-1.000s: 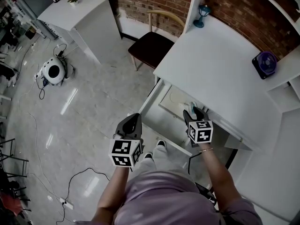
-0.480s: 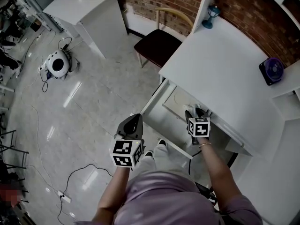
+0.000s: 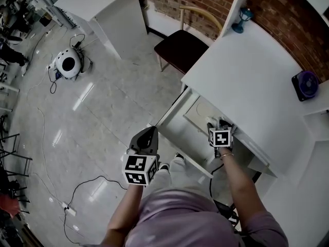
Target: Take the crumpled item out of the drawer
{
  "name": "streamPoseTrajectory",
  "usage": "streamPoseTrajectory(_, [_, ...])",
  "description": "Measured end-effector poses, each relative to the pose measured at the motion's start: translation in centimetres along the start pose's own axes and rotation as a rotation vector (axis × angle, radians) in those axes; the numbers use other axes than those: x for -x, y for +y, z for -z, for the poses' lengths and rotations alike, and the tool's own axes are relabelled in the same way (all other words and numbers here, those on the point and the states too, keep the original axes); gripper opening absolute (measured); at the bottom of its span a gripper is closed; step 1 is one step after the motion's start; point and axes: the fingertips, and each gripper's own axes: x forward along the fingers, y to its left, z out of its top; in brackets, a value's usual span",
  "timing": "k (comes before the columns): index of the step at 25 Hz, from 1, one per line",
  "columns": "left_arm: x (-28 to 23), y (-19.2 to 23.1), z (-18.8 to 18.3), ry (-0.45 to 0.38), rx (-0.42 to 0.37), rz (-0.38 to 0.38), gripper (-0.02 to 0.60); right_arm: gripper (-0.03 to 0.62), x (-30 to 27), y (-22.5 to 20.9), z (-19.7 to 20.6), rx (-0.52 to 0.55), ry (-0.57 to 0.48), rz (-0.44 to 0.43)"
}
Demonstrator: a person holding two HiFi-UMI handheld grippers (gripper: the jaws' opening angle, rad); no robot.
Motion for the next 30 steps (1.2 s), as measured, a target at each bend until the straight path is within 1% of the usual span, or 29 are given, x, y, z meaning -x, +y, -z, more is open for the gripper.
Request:
streamPoseTrajectory(4, [0.0, 0.7, 0.4, 0.009, -0.005, -0.016, 0.000, 0.267, -0.8, -0.1, 0.6, -0.016, 0.042, 0.005])
streamPoseTrajectory(7, [0.1, 0.9, 0.5, 0.014, -0.003, -0.023, 0.000, 0.265, -1.1, -0.1, 0.7, -0.022, 0.049, 0.004])
streamPoseTrajectory(14, [0.3, 1.0, 0.6, 0.016, -0.009, -0.030, 0.000, 0.252, -1.5, 0.2, 0.8, 0.033, 0.064, 0.015])
streamPoseTrajectory(15, [0.3, 0.9, 0.6, 0.015, -0.010, -0.030, 0.000, 0.243, -1.6, 0.1, 0.8, 0.041, 0.065, 0.020])
streamPoseTrajectory(16, [0.4, 1.0, 0.6, 0.013, -0.011, -0.030, 0.000, 0.218, -1.6, 0.1, 0.8, 0.050, 0.066, 0.026])
streamPoseTrajectory(19, [0.4, 0.8, 0.6, 0.009, -0.013, -0.027, 0.000, 0.193, -1.4, 0.2, 0.8, 0.073, 0.066, 0.036])
streamPoseTrajectory(25, [0.6, 0.4, 0.5, -0.001, -0.009, -0.009, 0.000, 0.167, 0.1, 0.7, 1.0, 0.078, 0.026, 0.026])
streamPoseTrajectory(30, [0.6, -0.2, 0.4, -0.008, -0.021, 0.025, 0.000, 0.163, 2.3, 1.5, 1.0, 0.027, -0.024, 0.003])
